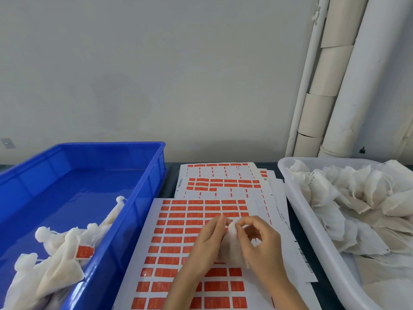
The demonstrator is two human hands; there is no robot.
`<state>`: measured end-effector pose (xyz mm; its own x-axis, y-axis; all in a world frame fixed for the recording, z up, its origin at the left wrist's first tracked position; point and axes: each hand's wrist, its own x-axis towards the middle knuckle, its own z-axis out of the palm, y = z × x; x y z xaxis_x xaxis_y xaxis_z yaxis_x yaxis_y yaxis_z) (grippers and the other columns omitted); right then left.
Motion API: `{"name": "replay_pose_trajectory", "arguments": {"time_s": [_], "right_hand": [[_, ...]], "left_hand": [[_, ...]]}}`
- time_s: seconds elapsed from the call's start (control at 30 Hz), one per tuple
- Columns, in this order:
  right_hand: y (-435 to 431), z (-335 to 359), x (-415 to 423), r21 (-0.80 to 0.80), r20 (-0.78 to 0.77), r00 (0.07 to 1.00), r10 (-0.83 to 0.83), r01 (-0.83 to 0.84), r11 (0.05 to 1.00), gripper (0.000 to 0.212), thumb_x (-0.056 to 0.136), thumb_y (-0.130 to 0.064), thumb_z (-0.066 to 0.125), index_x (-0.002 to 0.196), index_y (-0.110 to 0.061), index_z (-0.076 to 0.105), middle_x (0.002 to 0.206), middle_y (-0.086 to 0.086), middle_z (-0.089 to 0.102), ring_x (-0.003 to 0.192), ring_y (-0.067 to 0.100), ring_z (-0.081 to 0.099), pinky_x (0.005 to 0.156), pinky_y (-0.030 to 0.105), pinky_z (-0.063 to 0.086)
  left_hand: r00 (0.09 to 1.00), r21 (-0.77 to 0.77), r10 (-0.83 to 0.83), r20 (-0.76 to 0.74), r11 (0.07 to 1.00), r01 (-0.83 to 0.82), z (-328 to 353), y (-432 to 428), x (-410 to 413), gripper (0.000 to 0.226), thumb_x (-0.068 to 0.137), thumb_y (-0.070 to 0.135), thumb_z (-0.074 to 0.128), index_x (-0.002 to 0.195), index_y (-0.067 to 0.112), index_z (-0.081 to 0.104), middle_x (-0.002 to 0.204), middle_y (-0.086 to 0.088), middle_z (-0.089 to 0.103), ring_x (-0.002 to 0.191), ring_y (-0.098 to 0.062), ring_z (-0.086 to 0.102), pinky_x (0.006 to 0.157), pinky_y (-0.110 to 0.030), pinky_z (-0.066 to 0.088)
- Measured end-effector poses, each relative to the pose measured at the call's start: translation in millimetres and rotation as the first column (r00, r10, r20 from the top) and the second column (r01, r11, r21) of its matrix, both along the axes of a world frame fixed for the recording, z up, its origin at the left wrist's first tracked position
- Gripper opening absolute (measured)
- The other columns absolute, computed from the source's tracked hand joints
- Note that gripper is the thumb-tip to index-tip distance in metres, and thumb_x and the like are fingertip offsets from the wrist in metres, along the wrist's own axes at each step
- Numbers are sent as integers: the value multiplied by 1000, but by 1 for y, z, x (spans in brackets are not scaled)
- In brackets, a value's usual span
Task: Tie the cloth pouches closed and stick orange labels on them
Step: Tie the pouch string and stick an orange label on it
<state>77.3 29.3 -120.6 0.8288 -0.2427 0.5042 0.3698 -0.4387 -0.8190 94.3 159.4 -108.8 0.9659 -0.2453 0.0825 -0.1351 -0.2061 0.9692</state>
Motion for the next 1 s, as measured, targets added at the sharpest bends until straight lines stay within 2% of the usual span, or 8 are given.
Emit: {"name": "replay_pose_trajectory", "arguments": {"time_s": [0.03, 0.1, 0.13, 0.2, 0.37, 0.63, 0.83, 1.0], "right_hand": [[1, 0, 0, -7, -10, 1000, 15, -15, 1000, 25, 82, -12, 73, 77, -34, 62, 76, -20, 66, 83, 1, 62, 65, 7, 49], [1, 1, 0, -14, -28, 999, 26, -26, 1000, 28, 82, -12, 72, 76, -36, 60, 74, -20, 65, 84, -1, 61, 65, 6, 48], [1, 1, 0, -13, -39, 999, 21, -21, 1000, 29, 82, -12, 73, 75, -37, 60, 72, -20, 64, 85, -3, 60, 65, 4, 47], [1, 1, 1, -9, -56, 998, 7, -7, 1000, 29, 82, -12, 73, 75, -37, 59, 76, -20, 64, 86, -5, 59, 65, 3, 46], [0, 1, 1, 3, -23, 998, -50, 50, 999, 29, 82, -12, 73, 77, -36, 60, 77, -18, 65, 84, -3, 59, 66, 5, 47], [-7, 5, 0, 24, 121, 982, -144, 142, 990, 31, 82, -9, 71, 80, -37, 58, 77, -18, 64, 81, 0, 61, 65, 3, 46], [-11, 5, 2, 42, 128, 970, -206, 202, 979, 28, 83, -9, 71, 82, -34, 58, 82, -22, 62, 84, -1, 61, 67, 3, 46], [-14, 3, 2, 41, 121, 967, -224, 221, 974, 28, 83, -11, 71, 83, -35, 58, 82, -23, 63, 82, 0, 61, 61, 5, 47]], "left_hand": [[999, -50, -38, -7, 998, 38, 0, -2, -1, 25, 96, 53, 33, 92, 47, 57, 89, 45, 55, 90, 24, 51, 66, 3, 41], [998, -133, -66, 22, 989, 68, -1, -6, 0, 22, 94, 54, 42, 94, 42, 61, 94, 20, 65, 90, 1, 63, 72, -10, 50], [998, -156, -48, 47, 986, 55, -1, -7, 1, 16, 92, 47, 51, 94, 38, 64, 91, 9, 67, 84, -8, 65, 71, -17, 52], [992, -159, 31, 123, 987, -11, -3, -7, 4, 5, 90, 28, 63, 90, 30, 67, 83, 1, 68, 76, -16, 65, 66, -22, 55], [986, -191, 93, 137, 979, -66, -8, -5, 8, 4, 92, 23, 61, 88, 23, 64, 70, 1, 64, 63, -11, 59, 59, -19, 50], [982, -146, 41, 185, 989, -14, -7, -6, 3, 16, 88, 23, 60, 97, 35, 63, 64, 6, 56, 57, -7, 51, 55, -15, 44], [982, -117, 41, 185, 993, -19, -5, -10, 1, 14, 84, 26, 59, 96, 29, 66, 72, 11, 61, 63, -5, 55, 55, -11, 43], [979, -72, 34, 203, 997, -20, -4, -10, 0, 12, 88, 26, 60, 96, 32, 66, 81, 12, 65, 73, -8, 59, 61, -15, 48]]}}
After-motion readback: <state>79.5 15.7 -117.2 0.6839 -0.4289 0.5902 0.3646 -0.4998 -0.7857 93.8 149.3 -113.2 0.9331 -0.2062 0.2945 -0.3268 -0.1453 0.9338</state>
